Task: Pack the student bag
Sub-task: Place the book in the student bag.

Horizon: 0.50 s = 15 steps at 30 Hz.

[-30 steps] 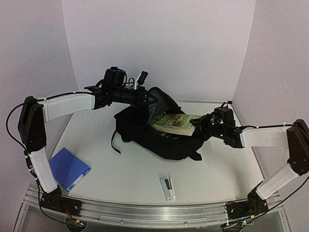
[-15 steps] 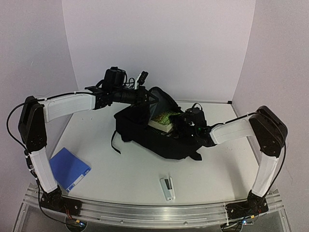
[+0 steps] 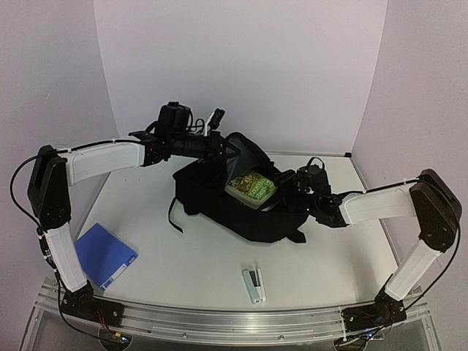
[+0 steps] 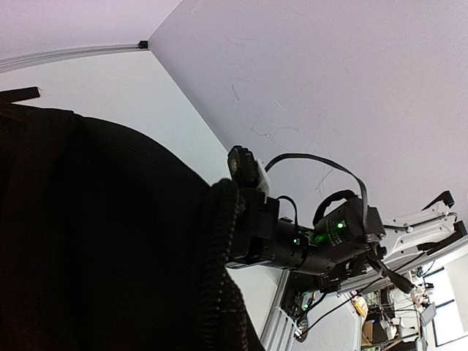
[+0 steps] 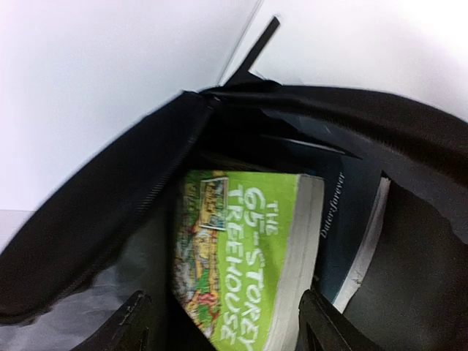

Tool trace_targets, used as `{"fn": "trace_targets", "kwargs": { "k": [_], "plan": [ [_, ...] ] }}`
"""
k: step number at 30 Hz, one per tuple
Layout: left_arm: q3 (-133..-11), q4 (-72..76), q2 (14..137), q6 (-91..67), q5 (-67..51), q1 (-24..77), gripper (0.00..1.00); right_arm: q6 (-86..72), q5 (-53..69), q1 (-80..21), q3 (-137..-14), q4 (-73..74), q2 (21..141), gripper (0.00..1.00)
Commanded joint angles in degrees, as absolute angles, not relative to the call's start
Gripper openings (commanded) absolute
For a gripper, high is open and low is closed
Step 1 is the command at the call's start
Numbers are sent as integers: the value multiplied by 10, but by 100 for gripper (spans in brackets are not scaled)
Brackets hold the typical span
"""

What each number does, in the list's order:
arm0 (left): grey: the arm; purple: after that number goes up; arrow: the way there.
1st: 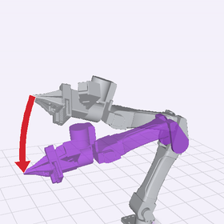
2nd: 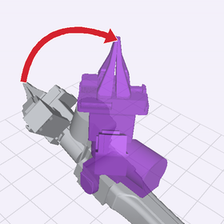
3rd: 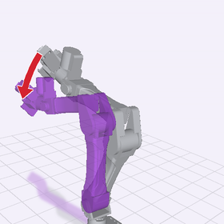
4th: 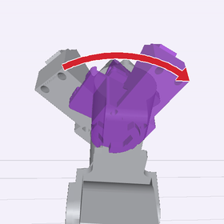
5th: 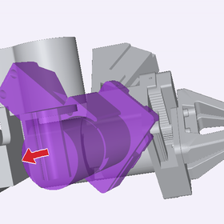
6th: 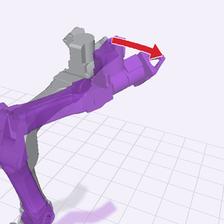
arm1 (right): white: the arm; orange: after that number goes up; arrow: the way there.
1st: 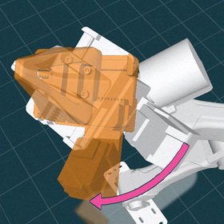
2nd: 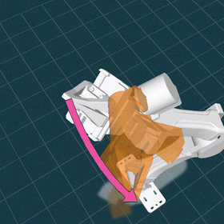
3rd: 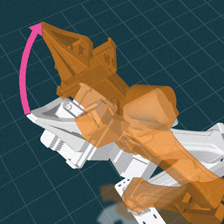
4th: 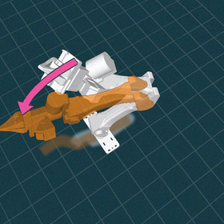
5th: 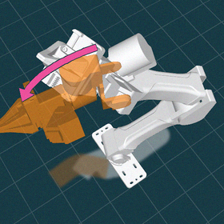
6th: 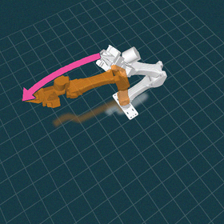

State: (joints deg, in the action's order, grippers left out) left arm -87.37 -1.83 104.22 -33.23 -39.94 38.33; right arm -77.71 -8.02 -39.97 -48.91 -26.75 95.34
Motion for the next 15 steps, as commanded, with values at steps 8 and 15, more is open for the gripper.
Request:
{"fn": "trace_targets", "kwargs": {
  "k": [8,15],
  "plan": [
    [-877,32,1019,-326,-415,388,0,-752,-27,-405,-496,-256,967,52],
    [-875,34,1017,-326,-417,388,0,-746,-8,-406,-517,-261,1001,35]
  ]
}}
